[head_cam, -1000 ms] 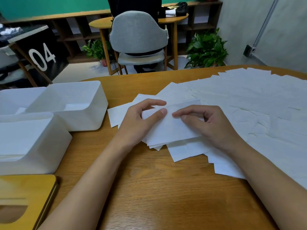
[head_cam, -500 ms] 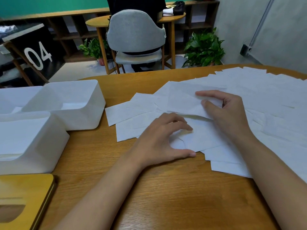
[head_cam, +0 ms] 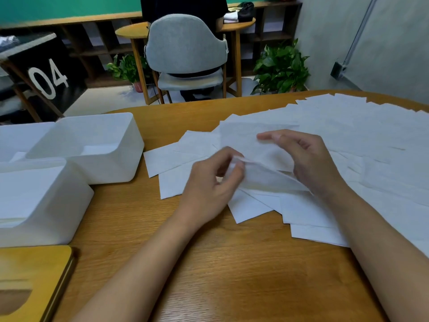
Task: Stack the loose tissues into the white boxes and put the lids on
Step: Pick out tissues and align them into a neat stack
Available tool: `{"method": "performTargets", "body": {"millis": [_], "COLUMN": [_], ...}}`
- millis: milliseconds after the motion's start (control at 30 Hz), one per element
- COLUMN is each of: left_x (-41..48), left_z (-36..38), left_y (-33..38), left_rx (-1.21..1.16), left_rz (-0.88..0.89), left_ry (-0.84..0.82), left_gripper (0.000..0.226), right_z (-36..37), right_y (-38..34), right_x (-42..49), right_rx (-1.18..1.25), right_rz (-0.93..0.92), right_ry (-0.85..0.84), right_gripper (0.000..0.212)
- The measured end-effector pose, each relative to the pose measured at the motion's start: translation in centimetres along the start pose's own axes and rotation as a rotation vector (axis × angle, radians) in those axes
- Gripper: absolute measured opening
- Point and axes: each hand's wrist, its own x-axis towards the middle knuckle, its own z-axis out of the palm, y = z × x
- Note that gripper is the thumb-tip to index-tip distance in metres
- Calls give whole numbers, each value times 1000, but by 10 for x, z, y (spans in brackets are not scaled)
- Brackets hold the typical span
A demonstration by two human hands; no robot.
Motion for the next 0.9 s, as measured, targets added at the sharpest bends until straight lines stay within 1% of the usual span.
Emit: {"method": "performTargets", "body": {"millis": [67,100,133,167,200,267,367,400,433,500,533,567,633,700,733,800,833,900], "left_x": [3,4,6,7,9,10,9,9,9,8,7,6,4,1,0,-3,-4,-4], "left_z": [-6,-9,-12,-14,-16,-19,-18,-17,-16,-14,-14,-13,-13,-11,-10,-8,-7,-8], "left_y": [-1,-3,-5,-6,-6,-6,-6,-7,-7,-5,-3,-1,0,0,-2,-2,-2,-2], "left_rx": [-44,-59,-77,-94,-101,-108,-125,-125,-124,-103,-66,-9,95,181,221,304,329,332], "left_rz": [-60,-94,-128,-163,-194,-238,-269,-279,-287,-271,-245,-204,-74,55,80,61,44,23], "left_ry": [108,148,180,207,228,252,261,260,262,272,279,278,209,13,-115,-353,-417,-443], "left_gripper": [18,21,24,29,34,43,43,39,33,12,9,17,22,21,23,31,33,26], "right_z": [0,1,2,3,4,8,13,14,14,14,13,12,10,8,6,3,2,2], "right_y": [1,1,1,2,0,-3,0,0,0,2,3,2,5,8,8,10,13,15], "right_x": [-2,-2,-2,-3,-5,-8,-10,-10,-9,-7,-6,-5,-4,-5,-5,-2,-1,0], "right_rx": [46,80,130,171,186,117,8,-1,-9,-45,-75,-108,-143,-176,-207,-268,-275,-256], "right_rz": [56,74,87,89,78,30,33,28,9,-53,-78,-86,-55,-32,-36,-63,-54,-6], "right_ry": [-75,-109,-135,-154,-161,-140,-102,-103,-110,-71,-14,52,139,168,175,159,139,95], "right_gripper": [50,60,64,63,54,29,18,18,25,44,52,58,60,54,49,35,30,41]}}
